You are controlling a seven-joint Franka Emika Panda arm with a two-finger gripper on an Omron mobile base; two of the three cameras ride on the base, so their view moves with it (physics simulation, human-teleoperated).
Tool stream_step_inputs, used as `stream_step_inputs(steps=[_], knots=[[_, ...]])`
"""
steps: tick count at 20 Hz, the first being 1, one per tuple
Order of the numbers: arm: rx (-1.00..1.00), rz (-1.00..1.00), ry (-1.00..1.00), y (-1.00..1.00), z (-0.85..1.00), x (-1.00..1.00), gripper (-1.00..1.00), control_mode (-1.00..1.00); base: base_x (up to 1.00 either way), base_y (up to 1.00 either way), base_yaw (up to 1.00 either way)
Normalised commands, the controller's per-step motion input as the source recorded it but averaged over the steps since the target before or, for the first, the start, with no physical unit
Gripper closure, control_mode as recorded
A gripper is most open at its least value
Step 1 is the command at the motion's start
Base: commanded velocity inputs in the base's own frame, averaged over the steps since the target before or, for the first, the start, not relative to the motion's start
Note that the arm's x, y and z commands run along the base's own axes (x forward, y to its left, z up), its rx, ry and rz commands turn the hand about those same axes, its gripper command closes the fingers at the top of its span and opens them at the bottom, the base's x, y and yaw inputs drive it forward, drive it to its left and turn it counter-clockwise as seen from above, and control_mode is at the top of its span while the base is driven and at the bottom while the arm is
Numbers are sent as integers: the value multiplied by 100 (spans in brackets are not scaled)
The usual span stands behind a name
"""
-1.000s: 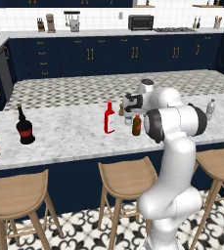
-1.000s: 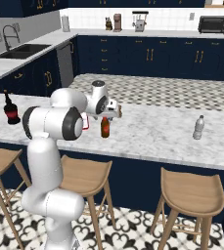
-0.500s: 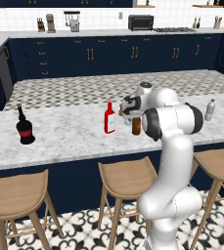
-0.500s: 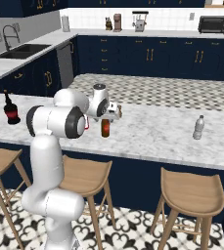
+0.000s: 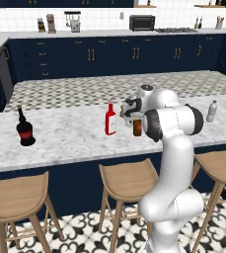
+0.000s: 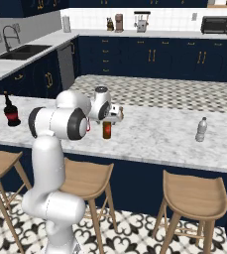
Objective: Move the plastic bottles in the middle to the plastics group, and the glass bottles in the middle to the glass group.
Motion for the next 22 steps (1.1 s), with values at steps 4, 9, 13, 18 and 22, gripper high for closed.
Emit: stream_step_inputs(steps=[4, 9, 13, 18, 22], knots=[[0, 1, -17, -1, -15, 0, -100, -100, 0, 0, 0], [0, 0, -19, 0, -12, 0, 100, -100, 0, 0, 0], [0, 0, -7, 0, -11, 1, 100, -100, 0, 0, 0], [1, 4, -1, -1, -1, 1, 100, -100, 0, 0, 0], [2, 11, -1, -5, 9, -1, 100, -100, 0, 0, 0]])
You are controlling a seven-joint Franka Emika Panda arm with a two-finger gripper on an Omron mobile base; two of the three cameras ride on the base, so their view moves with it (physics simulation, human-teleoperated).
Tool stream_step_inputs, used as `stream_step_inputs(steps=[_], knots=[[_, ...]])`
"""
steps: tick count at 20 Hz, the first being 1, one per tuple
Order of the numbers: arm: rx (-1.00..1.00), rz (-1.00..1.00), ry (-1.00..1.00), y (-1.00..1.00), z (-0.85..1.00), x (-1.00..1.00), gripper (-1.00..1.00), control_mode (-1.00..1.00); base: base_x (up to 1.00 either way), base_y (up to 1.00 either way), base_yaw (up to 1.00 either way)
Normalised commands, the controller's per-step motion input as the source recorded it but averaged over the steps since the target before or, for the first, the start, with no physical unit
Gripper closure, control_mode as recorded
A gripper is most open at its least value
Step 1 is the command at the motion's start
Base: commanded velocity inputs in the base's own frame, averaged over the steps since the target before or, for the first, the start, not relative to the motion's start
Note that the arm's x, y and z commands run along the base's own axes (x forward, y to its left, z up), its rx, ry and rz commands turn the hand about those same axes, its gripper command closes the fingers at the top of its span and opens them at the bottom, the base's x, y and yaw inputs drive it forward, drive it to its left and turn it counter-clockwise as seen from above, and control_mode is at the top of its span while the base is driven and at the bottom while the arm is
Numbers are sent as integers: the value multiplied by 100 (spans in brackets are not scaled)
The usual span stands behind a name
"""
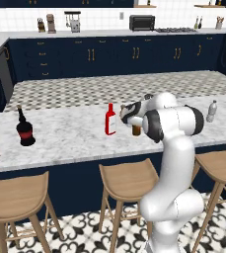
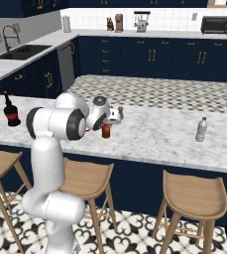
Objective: Move the plastic bottles in the middle to the plastics group, and the glass bottles in the middle to the glass group.
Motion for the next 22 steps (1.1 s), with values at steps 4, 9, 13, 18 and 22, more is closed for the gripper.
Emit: stream_step_inputs(steps=[4, 9, 13, 18, 22], knots=[[3, 9, -1, -2, 17, -27, 100, -100, 0, 0, 0], [0, 4, -2, 0, 23, -55, 100, -100, 0, 0, 0], [5, 0, -2, 5, 28, -47, 100, -100, 0, 0, 0], [3, 0, 0, 43, 25, -55, 100, -100, 0, 0, 0], [0, 2, 0, 88, 19, -32, 100, -100, 0, 0, 0]])
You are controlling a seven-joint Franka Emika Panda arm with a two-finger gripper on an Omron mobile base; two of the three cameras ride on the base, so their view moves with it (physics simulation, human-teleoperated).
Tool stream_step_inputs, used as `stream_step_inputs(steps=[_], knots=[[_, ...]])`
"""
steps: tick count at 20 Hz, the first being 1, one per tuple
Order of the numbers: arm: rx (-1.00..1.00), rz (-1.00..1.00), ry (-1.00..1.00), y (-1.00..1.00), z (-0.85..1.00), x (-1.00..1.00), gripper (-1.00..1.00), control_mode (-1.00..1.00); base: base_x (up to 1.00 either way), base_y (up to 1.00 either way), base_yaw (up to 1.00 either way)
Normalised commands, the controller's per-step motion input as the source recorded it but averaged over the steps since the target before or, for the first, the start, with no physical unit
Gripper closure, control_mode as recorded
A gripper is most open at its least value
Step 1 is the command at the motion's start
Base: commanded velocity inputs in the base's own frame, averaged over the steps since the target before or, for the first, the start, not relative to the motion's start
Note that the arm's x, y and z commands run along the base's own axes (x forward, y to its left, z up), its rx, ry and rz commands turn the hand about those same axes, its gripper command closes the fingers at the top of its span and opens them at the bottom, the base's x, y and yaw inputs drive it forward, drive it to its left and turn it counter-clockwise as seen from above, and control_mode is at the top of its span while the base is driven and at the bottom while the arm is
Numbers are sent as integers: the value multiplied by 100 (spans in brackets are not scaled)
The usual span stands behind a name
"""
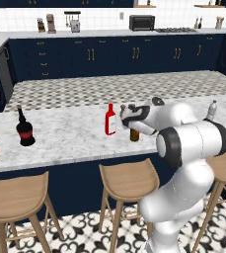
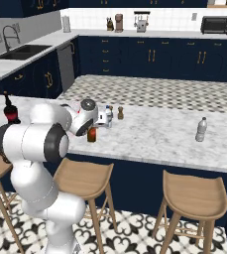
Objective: Move the plastic bottles in the middle to the plastics group, and the glass bottles in the middle to the glass group.
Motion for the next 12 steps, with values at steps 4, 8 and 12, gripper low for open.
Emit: stream_step_inputs(steps=[4, 8, 12], knots=[[-4, 11, 0, 100, 13, -14, 100, -100, 0, 0, 0], [0, 12, 0, 100, 19, -6, 100, -100, 0, 0, 0], [0, 10, 0, 100, 18, 0, 100, -100, 0, 0, 0]])
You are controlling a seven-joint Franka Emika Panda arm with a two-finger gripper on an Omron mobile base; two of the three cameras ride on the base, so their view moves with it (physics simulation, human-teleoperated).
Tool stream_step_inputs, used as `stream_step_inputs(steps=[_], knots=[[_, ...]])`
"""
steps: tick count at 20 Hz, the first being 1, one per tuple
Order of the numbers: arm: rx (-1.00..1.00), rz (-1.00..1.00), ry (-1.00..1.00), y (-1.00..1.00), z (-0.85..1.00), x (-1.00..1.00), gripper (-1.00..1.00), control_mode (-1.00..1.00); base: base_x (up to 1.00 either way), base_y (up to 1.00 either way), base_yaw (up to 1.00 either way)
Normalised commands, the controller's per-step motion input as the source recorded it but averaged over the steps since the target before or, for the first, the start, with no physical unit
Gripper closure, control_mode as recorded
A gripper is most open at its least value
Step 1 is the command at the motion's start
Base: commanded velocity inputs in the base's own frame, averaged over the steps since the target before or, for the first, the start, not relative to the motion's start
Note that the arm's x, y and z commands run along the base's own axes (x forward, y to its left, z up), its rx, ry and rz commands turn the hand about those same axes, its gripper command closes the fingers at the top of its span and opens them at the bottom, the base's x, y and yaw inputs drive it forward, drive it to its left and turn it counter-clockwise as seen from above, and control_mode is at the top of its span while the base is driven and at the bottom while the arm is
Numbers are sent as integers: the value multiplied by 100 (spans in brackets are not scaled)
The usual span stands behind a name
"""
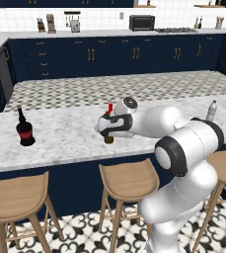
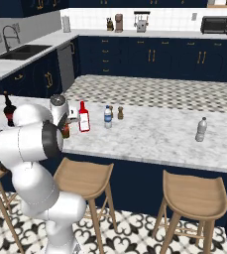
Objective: Move the plastic bottles in the middle to the plastics group, and the glass bottles in the middle to the glass group.
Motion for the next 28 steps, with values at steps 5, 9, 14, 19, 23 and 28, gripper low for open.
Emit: stream_step_inputs(steps=[5, 9, 14, 19, 23, 28], knots=[[0, 16, 1, 100, 6, -3, 100, -100, 0, 0, 0], [0, 19, 0, 91, -11, -16, 100, -100, 0, 0, 0], [11, 13, -1, 70, -5, -1, 100, -100, 0, 0, 0], [13, 8, -2, 60, -4, 6, 100, -100, 0, 0, 0], [1, 7, -4, 64, -17, 0, 100, -100, 0, 0, 0], [-2, 1, -10, 44, -4, 13, 100, -100, 0, 0, 0]])
